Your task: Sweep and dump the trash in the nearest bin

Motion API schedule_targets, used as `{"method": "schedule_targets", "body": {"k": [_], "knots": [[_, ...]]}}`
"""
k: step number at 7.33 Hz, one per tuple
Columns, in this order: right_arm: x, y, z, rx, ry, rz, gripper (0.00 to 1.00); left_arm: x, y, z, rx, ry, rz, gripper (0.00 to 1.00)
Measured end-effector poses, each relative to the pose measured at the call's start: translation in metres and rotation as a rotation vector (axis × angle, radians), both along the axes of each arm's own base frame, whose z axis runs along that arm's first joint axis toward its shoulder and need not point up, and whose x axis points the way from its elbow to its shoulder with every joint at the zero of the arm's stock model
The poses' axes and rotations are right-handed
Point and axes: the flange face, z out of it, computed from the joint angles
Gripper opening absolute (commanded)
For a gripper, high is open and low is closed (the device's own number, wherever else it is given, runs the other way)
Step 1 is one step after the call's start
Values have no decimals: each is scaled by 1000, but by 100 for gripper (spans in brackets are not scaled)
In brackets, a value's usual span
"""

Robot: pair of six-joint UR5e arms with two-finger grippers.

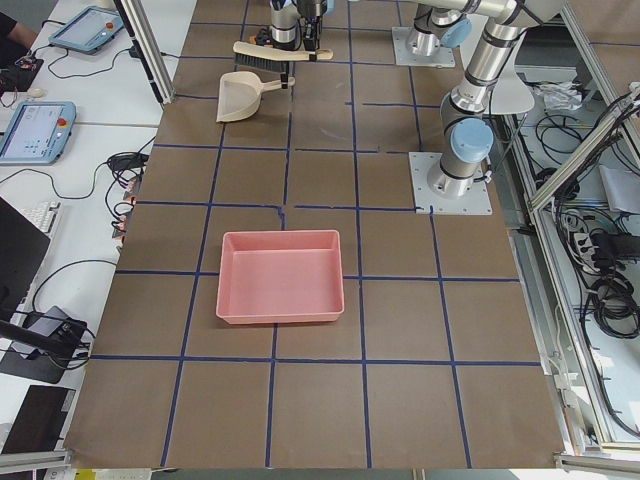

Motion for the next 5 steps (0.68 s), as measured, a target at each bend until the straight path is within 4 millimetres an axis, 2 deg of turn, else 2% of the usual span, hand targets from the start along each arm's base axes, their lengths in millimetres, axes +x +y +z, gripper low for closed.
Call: {"method": "schedule_targets", "body": {"k": [2, 3, 5], "knots": [[-27, -9, 19, -9, 18, 99, 0, -2, 4, -3, 9, 10, -25, 0], [-51, -15, 30, -1, 30, 146, 0, -2, 8, -5, 21, 10, -34, 0], [-110, -25, 60, 25, 47, 246, 0, -2, 14, -7, 44, 10, -26, 0]]}}
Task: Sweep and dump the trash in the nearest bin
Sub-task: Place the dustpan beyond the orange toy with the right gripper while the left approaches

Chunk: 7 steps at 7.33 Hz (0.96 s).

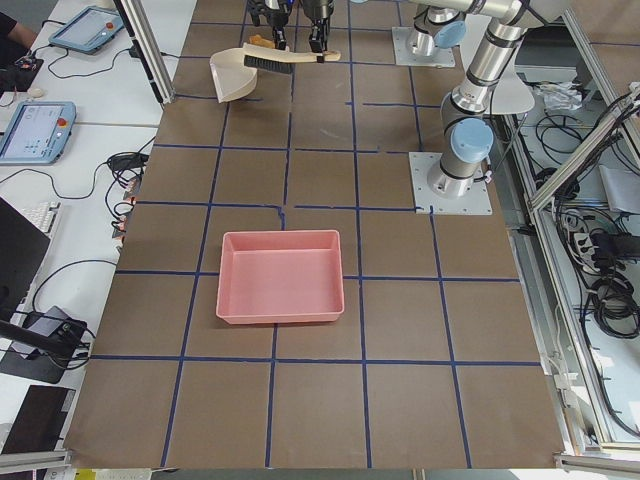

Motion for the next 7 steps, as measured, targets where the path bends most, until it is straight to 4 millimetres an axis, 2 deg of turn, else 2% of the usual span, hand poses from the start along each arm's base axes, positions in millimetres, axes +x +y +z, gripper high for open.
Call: {"method": "schedule_targets", "body": {"k": [2, 3, 5, 7], "knots": [[-56, -2, 39, 16, 12, 107, 0, -1, -1, -2, 7, 1, 47, 0], [-94, -5, 58, 27, 25, 179, 0, -1, -2, -3, 10, 3, 68, 0], [-179, -6, 87, 69, 46, 346, 0, -5, -9, -11, 31, -1, 102, 0], [-267, -1, 107, 83, 59, 523, 0, -25, -20, -27, 73, -9, 112, 0]]}}
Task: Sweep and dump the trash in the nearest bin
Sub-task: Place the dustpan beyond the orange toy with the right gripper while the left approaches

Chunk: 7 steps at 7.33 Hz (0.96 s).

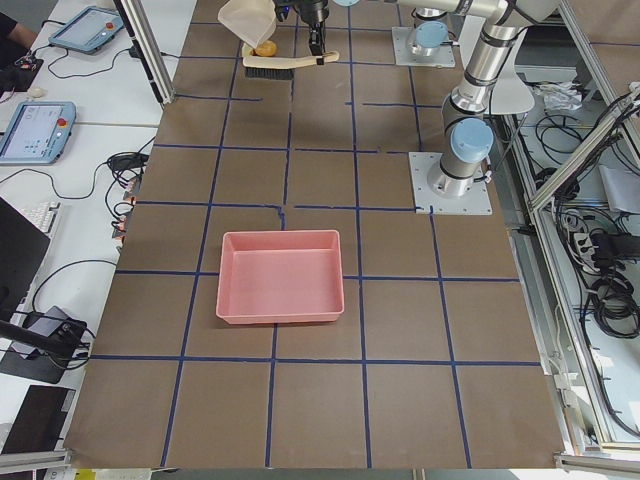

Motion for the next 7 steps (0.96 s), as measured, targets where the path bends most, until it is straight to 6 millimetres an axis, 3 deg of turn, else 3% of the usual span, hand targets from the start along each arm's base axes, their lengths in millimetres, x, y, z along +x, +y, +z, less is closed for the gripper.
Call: {"method": "schedule_targets", "body": {"k": [2, 4, 5, 7], "knots": [[-81, 1, 3, -18, 13, 197, 0, -30, -17, -13, 19, 10, 2, 0], [-146, -12, -14, -33, 90, 374, 0, -71, -48, -35, 42, 7, -27, 0], [-171, -18, -22, -26, 115, 460, 0, -102, -62, -52, 55, -2, -46, 0], [-200, -37, -32, -7, 132, 632, 0, -174, -83, -98, 74, -32, -79, 0]]}}
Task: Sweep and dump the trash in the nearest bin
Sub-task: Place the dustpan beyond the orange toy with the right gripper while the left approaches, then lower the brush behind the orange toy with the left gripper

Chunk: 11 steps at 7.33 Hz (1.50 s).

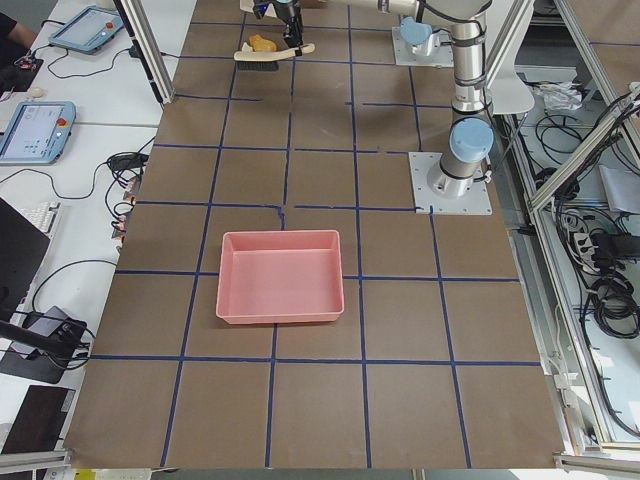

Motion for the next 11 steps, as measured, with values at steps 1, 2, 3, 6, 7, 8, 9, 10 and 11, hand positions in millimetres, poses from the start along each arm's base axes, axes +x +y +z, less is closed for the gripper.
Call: {"method": "schedule_targets", "body": {"k": [1, 2, 3, 6, 7, 8, 9, 10, 11], "knots": [[-12, -12, -16, 23, -6, 61, 0, -33, -4, -27, 0, -18, 0, 0], [-24, -21, -34, 40, -20, 85, 0, -60, -4, -51, -10, -29, 14, 0], [-37, -27, -48, 42, -33, 59, 0, -87, -1, -68, -48, -32, 42, 0], [-43, -42, -84, 61, -76, -3, 0, -156, 11, -117, -189, -82, 127, 0], [-38, -45, -90, 61, -90, -11, 0, -174, 8, -136, -224, -85, 191, 0], [-31, -48, -96, 67, -99, -11, 0, -189, 5, -144, -236, -94, 261, 0], [-20, -51, -103, 76, -106, 0, 0, -202, 2, -145, -236, -108, 331, 0], [-13, -54, -109, 85, -110, 9, 0, -216, 0, -148, -231, -114, 380, 0], [-10, -55, -113, 91, -113, 13, 0, -229, 0, -151, -227, -116, 413, 0]]}}
